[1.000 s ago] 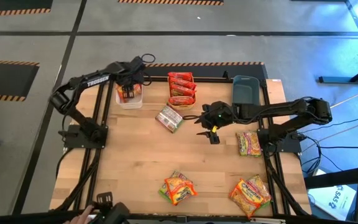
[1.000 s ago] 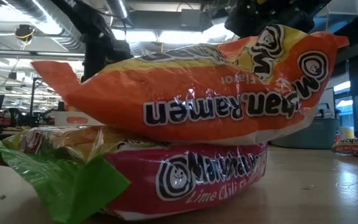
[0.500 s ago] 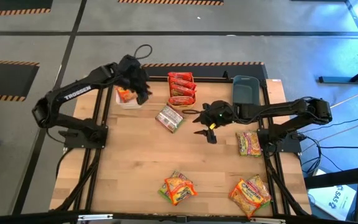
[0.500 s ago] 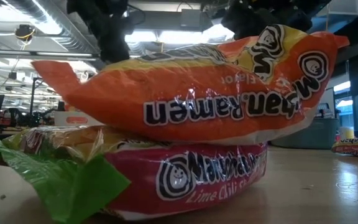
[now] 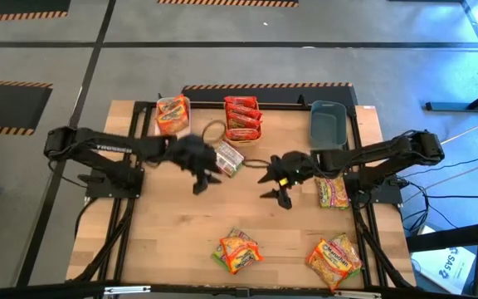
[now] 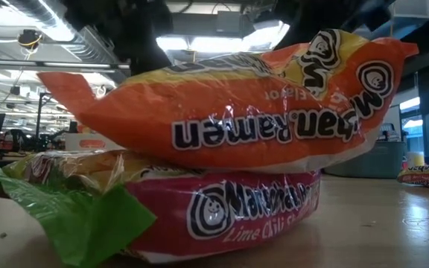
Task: Sort Maruchan noodles
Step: Put the light orange noodle pack into the white bin
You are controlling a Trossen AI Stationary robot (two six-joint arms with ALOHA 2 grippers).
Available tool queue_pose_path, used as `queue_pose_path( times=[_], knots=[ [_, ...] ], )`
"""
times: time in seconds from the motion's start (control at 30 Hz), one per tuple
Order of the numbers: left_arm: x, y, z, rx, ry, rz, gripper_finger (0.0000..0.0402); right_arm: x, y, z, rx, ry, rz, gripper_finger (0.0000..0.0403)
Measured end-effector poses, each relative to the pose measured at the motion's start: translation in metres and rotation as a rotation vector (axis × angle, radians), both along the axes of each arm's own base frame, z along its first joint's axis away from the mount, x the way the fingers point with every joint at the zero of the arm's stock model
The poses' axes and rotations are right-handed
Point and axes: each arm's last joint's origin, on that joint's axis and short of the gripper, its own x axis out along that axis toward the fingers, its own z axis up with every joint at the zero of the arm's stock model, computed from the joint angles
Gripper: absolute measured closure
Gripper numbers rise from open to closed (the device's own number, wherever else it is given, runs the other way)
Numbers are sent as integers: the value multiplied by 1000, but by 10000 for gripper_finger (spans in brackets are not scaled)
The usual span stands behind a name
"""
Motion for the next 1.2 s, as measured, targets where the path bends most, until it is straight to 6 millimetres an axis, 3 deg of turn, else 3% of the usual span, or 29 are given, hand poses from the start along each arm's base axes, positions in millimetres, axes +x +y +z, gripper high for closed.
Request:
queue_pose_path(
  times=[0.2, 0.37, 0.57, 0.73, 0.87, 0.97, 1.2],
  knots=[
    [2, -44, -11, 33, -78, 3, 223, -7, 42, -1, 85, 43, 2, 162],
    [-5, -73, -17, 42, -72, 47, 223, -24, 85, -4, 347, 225, 52, 162],
    [-12, -99, -19, 80, -142, 88, 223, -64, 145, -9, 620, 578, -29, 162],
    [-14, -113, -14, 103, -207, 112, 223, -105, 180, -16, 700, 816, -225, 185],
    [-17, -121, -12, 83, -234, 101, 223, -138, 195, -23, 681, 963, -396, 234],
    [-19, -126, -12, 60, -230, 96, 223, -154, 200, -27, 654, 981, -495, 274],
    [-22, -132, -12, 44, -234, 108, 223, -154, 190, -31, 517, 774, -562, 334]
  ],
)
